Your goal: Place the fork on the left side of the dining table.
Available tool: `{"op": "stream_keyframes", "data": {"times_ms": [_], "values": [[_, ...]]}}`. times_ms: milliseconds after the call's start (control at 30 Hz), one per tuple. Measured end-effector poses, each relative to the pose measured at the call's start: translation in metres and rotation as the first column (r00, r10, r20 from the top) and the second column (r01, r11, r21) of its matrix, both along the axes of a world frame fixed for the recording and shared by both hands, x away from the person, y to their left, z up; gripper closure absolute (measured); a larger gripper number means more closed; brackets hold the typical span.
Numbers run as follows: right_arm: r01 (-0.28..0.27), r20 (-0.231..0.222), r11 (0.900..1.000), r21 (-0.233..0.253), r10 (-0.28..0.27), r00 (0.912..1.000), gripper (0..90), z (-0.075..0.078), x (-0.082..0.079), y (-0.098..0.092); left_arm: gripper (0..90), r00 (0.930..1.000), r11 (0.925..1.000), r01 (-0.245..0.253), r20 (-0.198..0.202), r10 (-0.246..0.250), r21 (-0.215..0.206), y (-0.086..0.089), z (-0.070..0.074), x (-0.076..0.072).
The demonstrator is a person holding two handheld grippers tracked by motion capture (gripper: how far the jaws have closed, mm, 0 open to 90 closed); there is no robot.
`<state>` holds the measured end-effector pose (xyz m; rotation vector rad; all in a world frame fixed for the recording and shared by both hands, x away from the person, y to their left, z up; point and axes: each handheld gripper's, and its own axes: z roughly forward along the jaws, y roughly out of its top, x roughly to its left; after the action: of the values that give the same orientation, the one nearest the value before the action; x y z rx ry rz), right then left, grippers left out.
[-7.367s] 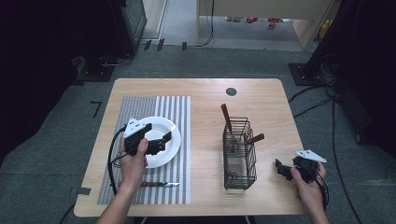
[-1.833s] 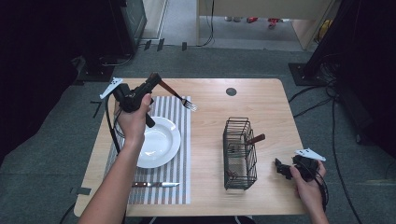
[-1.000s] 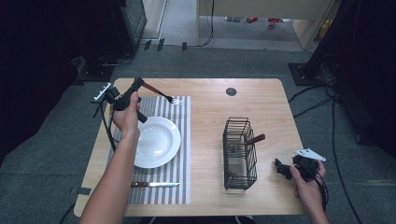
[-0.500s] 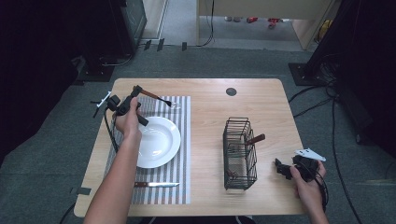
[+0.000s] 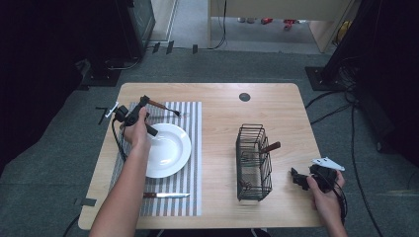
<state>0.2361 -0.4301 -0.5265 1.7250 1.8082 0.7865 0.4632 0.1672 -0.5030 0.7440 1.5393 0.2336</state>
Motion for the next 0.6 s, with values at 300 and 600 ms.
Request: {"op": "stream_keyframes", "data": {"times_ms": [300, 600], "values": [[0.001, -0.001, 1.0, 0.001, -0.001, 1.0, 2.7, 0.0, 0.0, 0.0, 56.6, 0.9911, 0.9927, 0.036, -0.132, -0.02, 0.116, 0.005, -0.002, 0.003], [0.001, 0.0, 1.0, 0.0, -0.001, 1.0, 2.7, 0.0, 0.0, 0.0, 31.9, 0.9665, 0.9814, 0.104, -0.249, -0.062, 0.161, 0.006, -0.006, 0.011]]}}
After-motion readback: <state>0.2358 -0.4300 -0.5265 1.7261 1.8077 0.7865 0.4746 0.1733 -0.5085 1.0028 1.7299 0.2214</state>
